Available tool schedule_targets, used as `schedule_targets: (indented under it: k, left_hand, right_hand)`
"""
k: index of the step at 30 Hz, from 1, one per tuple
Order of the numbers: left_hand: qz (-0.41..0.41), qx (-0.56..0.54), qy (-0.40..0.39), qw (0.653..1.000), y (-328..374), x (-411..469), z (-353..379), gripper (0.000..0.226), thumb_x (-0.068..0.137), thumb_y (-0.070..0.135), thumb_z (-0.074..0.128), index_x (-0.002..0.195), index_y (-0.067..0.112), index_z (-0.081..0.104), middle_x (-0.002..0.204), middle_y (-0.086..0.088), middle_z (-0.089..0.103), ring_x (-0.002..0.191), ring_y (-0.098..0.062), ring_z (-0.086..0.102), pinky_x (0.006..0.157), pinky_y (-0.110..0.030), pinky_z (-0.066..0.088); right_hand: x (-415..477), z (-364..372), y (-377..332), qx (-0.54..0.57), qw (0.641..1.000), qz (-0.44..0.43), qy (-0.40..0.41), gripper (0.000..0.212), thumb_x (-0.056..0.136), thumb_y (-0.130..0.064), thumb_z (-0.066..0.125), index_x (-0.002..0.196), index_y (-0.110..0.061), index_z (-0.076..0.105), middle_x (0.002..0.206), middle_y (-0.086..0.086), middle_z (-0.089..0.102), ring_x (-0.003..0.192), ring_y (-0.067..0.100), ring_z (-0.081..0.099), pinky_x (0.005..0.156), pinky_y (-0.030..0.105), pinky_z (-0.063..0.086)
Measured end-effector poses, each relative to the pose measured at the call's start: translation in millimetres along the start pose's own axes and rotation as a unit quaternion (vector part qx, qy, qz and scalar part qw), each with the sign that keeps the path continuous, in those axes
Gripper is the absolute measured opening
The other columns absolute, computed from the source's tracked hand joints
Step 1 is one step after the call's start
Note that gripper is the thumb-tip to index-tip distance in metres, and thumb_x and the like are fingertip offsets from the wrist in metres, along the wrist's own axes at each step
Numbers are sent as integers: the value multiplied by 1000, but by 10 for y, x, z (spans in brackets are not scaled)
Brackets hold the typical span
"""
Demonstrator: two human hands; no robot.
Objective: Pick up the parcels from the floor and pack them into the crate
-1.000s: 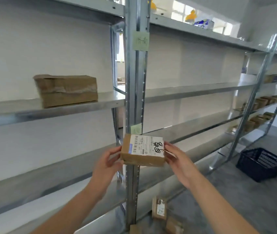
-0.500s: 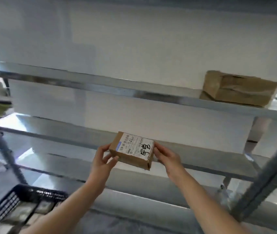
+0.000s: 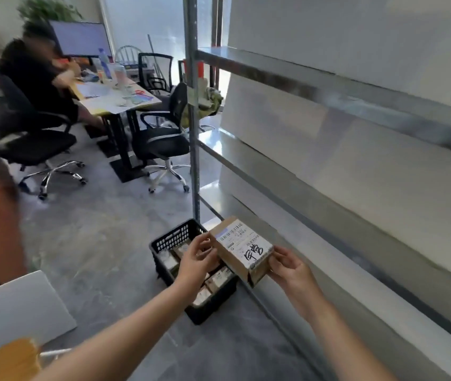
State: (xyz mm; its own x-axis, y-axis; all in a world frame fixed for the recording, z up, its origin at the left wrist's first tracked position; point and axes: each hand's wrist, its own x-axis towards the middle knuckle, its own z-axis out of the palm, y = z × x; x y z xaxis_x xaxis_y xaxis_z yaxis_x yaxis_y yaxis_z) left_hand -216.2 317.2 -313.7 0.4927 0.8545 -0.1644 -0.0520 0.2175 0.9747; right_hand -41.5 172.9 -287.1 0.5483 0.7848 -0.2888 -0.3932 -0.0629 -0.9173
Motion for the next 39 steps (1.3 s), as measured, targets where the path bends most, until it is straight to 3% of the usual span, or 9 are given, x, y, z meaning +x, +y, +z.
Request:
schedule_targets:
  k: [4, 8, 12, 20, 24, 29, 31, 34, 39]
  left_hand:
    - [-27, 48, 72, 996, -195, 490, -257, 37, 88, 10, 69, 117, 31, 61, 119, -9, 61, 110, -26, 63, 88, -41, 57]
    - [-45, 85, 153, 984, -195, 1142, -425, 43, 87, 1, 67, 127, 15, 59, 124, -7, 50, 109, -23, 61, 65, -16, 57]
    - [-69, 79, 185, 977, -147, 1783, -549, 44, 84, -12, 64, 123, 6, 59, 107, 3, 53, 113, -27, 60, 72, -20, 54]
    - [-120, 60, 187, 973, -186, 2668, -775, 55, 79, -19, 57, 118, 18, 64, 124, -14, 55, 110, -32, 62, 77, -31, 58]
    - [-141, 27, 193, 971, -255, 3109, -906, 54, 80, -21, 50, 117, 14, 64, 108, -7, 63, 103, -30, 64, 73, -28, 58]
    - [-193, 9, 177, 965, -537, 3850, -1190, 55, 82, -22, 43, 114, 19, 64, 121, -12, 62, 108, -28, 64, 72, -30, 60]
    - [-214, -4, 183, 960, -665, 4172, -1331, 57, 82, -23, 38, 107, 20, 66, 122, -12, 60, 110, -29, 63, 75, -40, 61]
    - [-231, 27, 175, 957, -919, 4666, -1594, 61, 77, -21, 38, 103, 24, 71, 116, -1, 60, 108, -27, 63, 83, -55, 56]
    - [-264, 52, 135, 954, -1377, 5304, -1959, 55, 85, -19, 34, 116, 14, 66, 126, -6, 52, 114, -23, 59, 76, -42, 61]
  right_hand:
    - [733, 219, 238, -32, 998, 44, -34, 27, 89, 5, 61, 112, -7, 63, 104, 12, 72, 92, 20, 71, 79, 32, 60]
    - [1443, 426, 387, -34, 990, 96, -94, 31, 87, 1, 66, 115, -10, 64, 105, 9, 74, 99, 26, 71, 84, 42, 59]
    - [2087, 583, 381, -44, 982, 142, -115, 38, 80, -5, 74, 117, -10, 65, 115, 11, 71, 105, 27, 69, 92, 49, 55]
    - [3045, 912, 388, -37, 971, 201, -120, 36, 80, -1, 75, 114, -8, 64, 104, 11, 75, 101, 23, 71, 76, 30, 60]
    - [3521, 1087, 514, -57, 975, 201, -74, 36, 79, -5, 77, 112, -7, 63, 113, 14, 70, 101, 26, 71, 83, 37, 60]
    - [4053, 1335, 764, -79, 975, 209, -11, 21, 86, -10, 72, 106, -11, 65, 116, 12, 69, 99, 23, 71, 86, 36, 58]
    - [4250, 1523, 878, -11, 971, 238, 31, 21, 97, -17, 58, 116, -7, 61, 118, 16, 68, 106, 25, 68, 93, 35, 53]
    - [4596, 1825, 1086, 105, 953, 271, 92, 43, 103, -38, 36, 125, -7, 56, 121, 15, 65, 115, 23, 61, 103, 37, 45]
    - [5177, 2046, 1868, 157, 926, 306, 157, 52, 103, -44, 32, 140, -10, 47, 139, 11, 54, 127, 24, 53, 107, 39, 41]
